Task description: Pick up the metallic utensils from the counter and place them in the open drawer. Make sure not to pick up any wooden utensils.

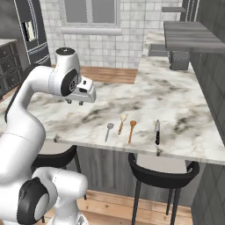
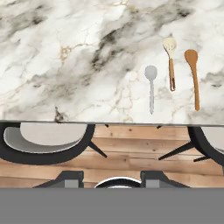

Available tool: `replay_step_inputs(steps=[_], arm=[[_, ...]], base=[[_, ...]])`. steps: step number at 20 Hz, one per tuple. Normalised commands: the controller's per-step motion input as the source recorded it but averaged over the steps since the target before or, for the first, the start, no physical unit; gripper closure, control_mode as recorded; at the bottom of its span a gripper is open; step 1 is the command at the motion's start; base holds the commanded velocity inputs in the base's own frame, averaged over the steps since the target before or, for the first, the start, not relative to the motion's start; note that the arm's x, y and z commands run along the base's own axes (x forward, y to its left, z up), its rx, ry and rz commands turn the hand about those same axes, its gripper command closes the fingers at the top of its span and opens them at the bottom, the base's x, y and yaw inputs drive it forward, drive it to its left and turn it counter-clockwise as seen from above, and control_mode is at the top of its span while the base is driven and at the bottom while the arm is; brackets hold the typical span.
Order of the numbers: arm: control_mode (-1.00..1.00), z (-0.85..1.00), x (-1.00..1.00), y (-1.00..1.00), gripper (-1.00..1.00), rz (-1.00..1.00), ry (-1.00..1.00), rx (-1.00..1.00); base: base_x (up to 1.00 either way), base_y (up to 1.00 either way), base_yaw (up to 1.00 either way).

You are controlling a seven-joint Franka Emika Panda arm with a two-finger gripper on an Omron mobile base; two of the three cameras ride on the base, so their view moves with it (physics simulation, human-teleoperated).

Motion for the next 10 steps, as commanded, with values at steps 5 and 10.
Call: replay_step_inputs(steps=[5, 10], arm=[[-1.00, 0.00, 0.00, 0.00, -1.00, 0.00, 0.01, 0.00], [-1.00, -0.06, 0.00, -0.04, -1.00, 0.00, 0.07, 0.00]], base=[[0.00, 0.00, 0.00], [0.00, 0.00, 0.00]])
